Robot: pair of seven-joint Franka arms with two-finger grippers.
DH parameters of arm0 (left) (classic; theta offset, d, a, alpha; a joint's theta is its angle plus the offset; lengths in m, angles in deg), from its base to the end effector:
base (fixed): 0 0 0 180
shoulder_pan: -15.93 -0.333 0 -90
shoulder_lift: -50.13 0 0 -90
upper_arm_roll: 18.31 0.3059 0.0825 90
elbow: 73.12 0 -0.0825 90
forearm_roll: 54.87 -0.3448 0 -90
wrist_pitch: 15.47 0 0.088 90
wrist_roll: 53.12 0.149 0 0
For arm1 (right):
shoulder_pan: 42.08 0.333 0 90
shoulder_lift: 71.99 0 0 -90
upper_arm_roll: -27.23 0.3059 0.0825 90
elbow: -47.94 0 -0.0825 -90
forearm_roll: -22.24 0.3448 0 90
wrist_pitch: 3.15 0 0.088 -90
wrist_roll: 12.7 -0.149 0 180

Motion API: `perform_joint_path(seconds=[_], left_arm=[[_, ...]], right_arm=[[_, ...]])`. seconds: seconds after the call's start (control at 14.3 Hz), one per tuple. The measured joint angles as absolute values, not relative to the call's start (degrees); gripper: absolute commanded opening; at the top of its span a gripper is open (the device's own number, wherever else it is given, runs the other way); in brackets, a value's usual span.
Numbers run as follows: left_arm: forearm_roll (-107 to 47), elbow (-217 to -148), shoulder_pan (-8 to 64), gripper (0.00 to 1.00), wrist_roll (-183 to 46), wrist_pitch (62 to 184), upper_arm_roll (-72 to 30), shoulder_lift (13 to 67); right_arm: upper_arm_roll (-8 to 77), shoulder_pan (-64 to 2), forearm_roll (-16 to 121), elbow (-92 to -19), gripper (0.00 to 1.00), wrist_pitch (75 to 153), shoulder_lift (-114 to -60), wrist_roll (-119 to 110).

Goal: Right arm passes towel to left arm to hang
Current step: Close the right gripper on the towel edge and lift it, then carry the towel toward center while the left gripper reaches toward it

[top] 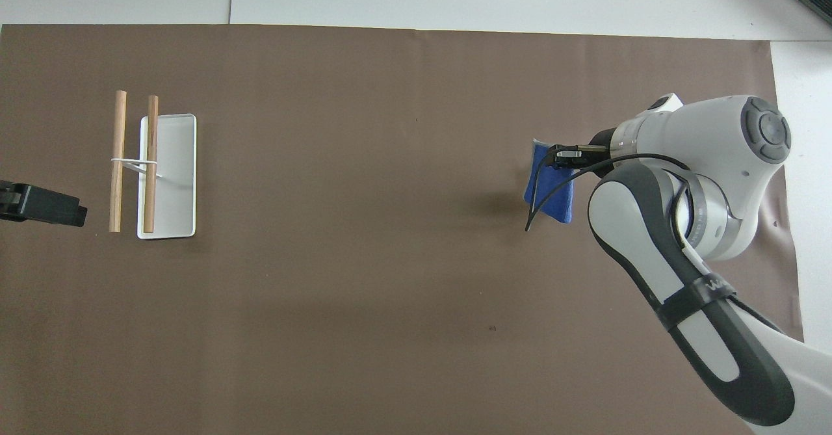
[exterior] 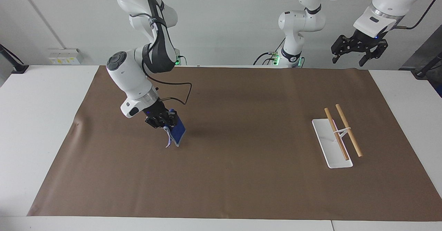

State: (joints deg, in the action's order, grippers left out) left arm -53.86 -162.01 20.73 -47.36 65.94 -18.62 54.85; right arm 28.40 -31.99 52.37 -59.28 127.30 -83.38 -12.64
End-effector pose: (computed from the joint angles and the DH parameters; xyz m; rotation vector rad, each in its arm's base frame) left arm 0.4703 -0.0450 0.6087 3.1090 -0.2992 -0.0751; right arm 0.5868 0.1451 0.4029 -2.6758 0.1443 -0.2147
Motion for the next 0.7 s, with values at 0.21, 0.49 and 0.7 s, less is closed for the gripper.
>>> perform_joint_path(seconds=[0.21,0.49,0.7], left_arm=[[-53.86,-162.01,20.79,1.00,-47.36,66.05,-18.92,54.85],[-53.30,-163.31,21.22,1.00,-50.90,71.25,-19.81,54.87],[-48.10,-166.87,23.28,1.00,-61.90,78.74,-20.37,54.87]], right_arm=[[30.73,-31.92,66.97,-57.27,0.00,127.30,-83.36,-12.47],[33.96,-31.87,88.22,-55.79,0.00,127.27,-83.01,-11.31],[36.37,-31.84,97.47,-55.67,0.00,126.79,-82.58,-9.70]])
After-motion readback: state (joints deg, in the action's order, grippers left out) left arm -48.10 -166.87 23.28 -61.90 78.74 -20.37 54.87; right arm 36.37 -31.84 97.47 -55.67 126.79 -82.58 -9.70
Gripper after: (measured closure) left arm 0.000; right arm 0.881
